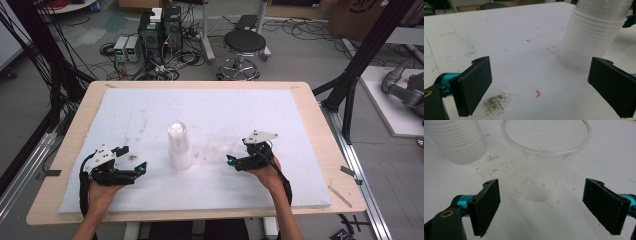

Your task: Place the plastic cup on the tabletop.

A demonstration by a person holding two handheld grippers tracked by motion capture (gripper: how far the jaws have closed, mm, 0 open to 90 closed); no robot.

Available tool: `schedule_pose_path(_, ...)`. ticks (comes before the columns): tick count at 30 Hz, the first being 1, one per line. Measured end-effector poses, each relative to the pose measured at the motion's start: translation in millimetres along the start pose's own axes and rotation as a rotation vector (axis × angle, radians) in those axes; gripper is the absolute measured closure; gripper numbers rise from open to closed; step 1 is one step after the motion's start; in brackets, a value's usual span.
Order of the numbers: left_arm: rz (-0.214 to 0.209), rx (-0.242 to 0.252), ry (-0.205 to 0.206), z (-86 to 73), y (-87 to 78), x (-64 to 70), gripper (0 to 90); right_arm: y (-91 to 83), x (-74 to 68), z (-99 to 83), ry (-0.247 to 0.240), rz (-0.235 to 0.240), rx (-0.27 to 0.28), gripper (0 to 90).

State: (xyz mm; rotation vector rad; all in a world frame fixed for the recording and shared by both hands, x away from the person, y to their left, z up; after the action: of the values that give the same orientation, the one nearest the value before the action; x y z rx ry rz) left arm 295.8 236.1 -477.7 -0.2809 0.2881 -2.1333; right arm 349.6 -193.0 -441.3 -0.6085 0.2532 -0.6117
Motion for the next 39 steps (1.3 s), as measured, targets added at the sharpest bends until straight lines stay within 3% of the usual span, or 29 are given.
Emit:
schedule_pose_path(9,0.004,0.015,0.002,-0.4,-1.4,0.8,5.4,-25.4,-4.0,-21.9,0.027,-0.060,0.155,14.8)
schedule_pose_path(11,0.006,0.021,0.002,-0.6,-1.8,1.4,5.4,-29.7,-2.1,-26.6,0.023,-0.066,0.167,14.8)
schedule_pose_path(15,0.008,0.020,0.003,-0.5,-1.9,1.5,5.3,-38.8,4.5,-37.6,0.047,-0.122,0.211,14.8)
schedule_pose_path(21,-0.001,0.019,0.025,-0.5,-1.9,2.8,5.4,-45.0,13.8,-50.3,0.076,-0.175,0.247,14.8)
schedule_pose_path(28,-0.002,0.038,0.062,-1.2,-4.4,6.0,5.4,-43.2,13.4,-56.5,0.084,-0.182,0.258,14.9)
schedule_pose_path(39,0.007,0.009,0.027,-0.6,-1.4,2.9,5.4,-44.6,12.7,-58.3,0.086,-0.196,0.277,14.9)
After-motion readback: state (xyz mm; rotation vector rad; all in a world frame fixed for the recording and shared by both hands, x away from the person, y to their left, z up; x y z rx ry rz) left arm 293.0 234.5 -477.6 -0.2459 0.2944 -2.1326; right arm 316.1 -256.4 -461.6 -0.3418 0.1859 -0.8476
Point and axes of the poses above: each handheld gripper's, and its own axes: y roughly forward along the jaws, z roughly out of its top, x roughly to its right, the point moved 2 cm from there along y, roughly forward along the jaws, and after that the axes turned 7 degrees about z, right-handed, at the moved point
